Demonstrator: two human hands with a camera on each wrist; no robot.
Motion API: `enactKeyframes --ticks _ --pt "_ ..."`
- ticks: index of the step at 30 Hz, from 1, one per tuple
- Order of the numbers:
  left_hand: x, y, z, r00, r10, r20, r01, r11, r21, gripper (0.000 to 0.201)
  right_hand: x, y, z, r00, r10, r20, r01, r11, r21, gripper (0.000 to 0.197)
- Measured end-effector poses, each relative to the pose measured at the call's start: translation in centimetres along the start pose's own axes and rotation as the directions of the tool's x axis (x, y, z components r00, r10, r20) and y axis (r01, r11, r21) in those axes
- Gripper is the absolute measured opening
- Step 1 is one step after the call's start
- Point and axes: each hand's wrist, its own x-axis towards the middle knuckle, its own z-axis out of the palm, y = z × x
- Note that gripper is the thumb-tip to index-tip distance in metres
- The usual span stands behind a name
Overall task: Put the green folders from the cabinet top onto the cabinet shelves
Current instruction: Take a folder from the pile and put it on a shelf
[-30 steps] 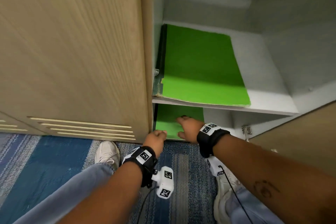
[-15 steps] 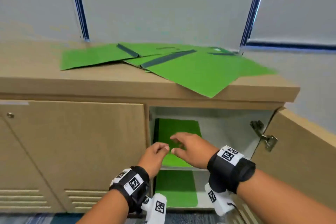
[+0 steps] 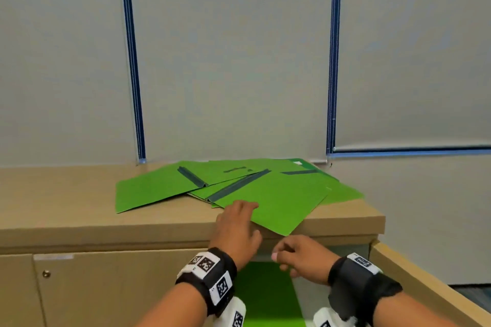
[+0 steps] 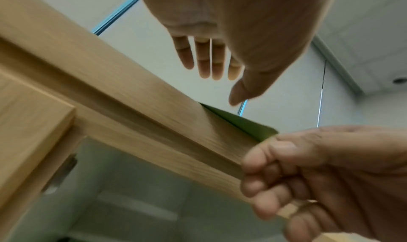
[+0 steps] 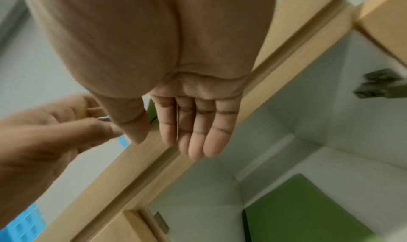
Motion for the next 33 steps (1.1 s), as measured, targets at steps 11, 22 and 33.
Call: enactKeyframes --ticks 11,22,33 --pt "2.7 1.2 2.1 0.994 -0.009 0.113 0.02 0.995 -0.1 0.038 0.3 0.0 -5.3 0.941 0.285 -0.182 -0.044 0.637 0.77 0.043" --pt "-0.2 1.9 -2.5 0.991 0.033 0.133 0.002 0.966 -0.259 0.052 3.7 -6.3 -8.1 0.908 0.195 -0.37 0.211 0.551 0.808 0.038" --pt "4.4 -1.0 -8.1 0.926 -0.364 -0.097 0.251 0.788 -0.562 0.051 -1.0 -9.7 -11.7 0.919 -0.063 -0.389 0.37 0.479 0.796 0.041"
